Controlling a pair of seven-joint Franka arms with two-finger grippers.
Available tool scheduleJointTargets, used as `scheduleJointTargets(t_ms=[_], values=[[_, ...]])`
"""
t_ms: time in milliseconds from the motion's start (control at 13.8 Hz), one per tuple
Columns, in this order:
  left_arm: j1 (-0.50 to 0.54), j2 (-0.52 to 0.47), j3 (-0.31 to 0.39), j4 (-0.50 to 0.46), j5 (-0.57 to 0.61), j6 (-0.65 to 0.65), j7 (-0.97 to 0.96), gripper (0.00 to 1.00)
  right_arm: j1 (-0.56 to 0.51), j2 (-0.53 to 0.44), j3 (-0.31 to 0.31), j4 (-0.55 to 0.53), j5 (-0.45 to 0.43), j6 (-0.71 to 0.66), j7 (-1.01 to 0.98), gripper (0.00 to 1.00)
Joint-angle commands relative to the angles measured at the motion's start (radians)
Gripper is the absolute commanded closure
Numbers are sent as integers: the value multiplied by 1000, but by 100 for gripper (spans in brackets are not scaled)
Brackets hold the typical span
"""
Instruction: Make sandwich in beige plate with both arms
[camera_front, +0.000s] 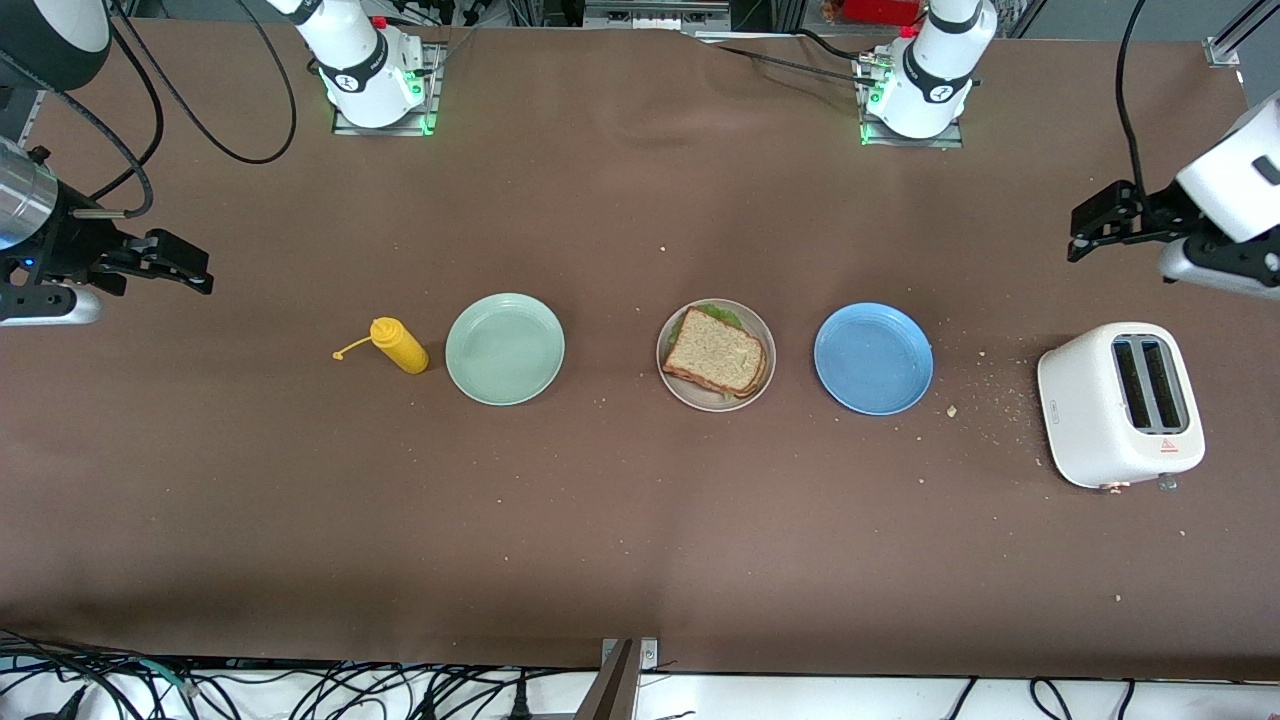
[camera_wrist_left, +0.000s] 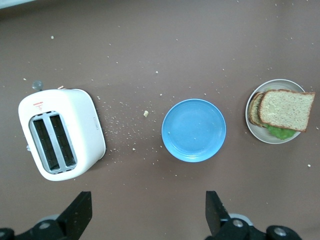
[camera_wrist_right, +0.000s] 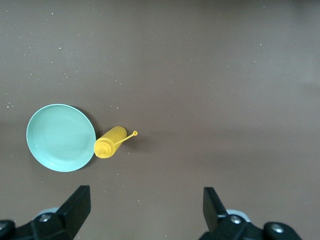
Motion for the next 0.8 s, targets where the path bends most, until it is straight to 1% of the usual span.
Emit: scheduleJointTargets(t_ms=[0, 145, 218, 509, 727], values=[[-3, -103, 20, -150, -28, 82, -24, 0, 3, -2, 2, 1, -14, 2, 13, 0], [-35, -111, 20, -155, -23, 79, -157, 0, 3, -2, 2, 1, -14, 2, 13, 0], [-43, -113, 20, -155, -17, 74, -185, 0, 3, -2, 2, 1, -14, 2, 13, 0], [-44, -98, 9, -127, -16, 40, -172, 0, 3, -2, 2, 1, -13, 2, 13, 0], [-43, -98, 7, -127, -14, 31, -173, 0, 3, -2, 2, 1, -13, 1, 14, 0]])
